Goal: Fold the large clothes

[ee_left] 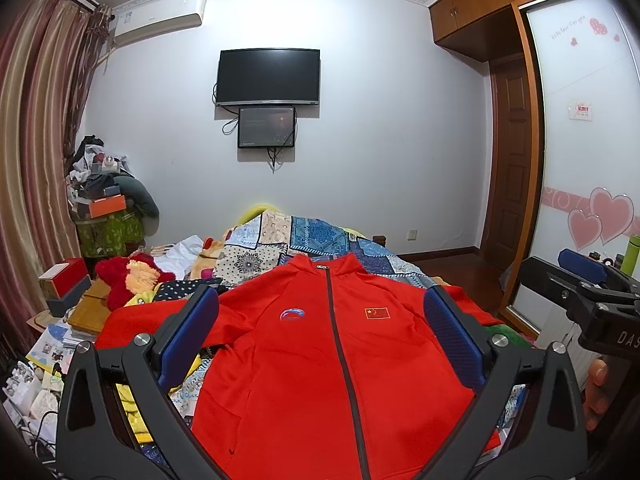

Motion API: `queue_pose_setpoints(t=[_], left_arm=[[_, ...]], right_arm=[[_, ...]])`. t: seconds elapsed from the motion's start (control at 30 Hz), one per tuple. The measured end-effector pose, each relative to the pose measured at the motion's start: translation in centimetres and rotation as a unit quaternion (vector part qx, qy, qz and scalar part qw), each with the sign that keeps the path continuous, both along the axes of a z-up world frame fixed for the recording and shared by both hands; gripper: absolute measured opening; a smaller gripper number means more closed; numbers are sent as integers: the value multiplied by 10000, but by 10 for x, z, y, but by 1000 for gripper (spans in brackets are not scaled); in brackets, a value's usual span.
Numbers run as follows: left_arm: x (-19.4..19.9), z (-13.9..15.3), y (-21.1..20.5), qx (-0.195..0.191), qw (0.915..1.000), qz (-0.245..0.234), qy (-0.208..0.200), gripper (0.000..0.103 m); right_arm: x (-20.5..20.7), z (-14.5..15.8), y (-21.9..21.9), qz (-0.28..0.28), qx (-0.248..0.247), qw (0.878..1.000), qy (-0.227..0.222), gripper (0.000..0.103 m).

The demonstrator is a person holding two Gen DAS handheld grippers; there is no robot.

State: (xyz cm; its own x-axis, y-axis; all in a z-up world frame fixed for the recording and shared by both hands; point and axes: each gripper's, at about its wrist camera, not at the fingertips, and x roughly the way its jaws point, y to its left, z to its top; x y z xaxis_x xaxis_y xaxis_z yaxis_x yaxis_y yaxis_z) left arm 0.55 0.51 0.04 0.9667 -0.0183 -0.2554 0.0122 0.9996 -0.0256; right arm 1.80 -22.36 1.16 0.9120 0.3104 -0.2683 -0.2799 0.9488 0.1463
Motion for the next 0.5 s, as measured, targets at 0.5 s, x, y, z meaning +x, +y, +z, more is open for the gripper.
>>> queue_pose_setpoints(t=[0.5], left_arm=[[4, -1, 1, -13, 10000, -44, 46, 103]], right_arm=[[13, -8, -9, -67, 1, 10000, -4, 103]])
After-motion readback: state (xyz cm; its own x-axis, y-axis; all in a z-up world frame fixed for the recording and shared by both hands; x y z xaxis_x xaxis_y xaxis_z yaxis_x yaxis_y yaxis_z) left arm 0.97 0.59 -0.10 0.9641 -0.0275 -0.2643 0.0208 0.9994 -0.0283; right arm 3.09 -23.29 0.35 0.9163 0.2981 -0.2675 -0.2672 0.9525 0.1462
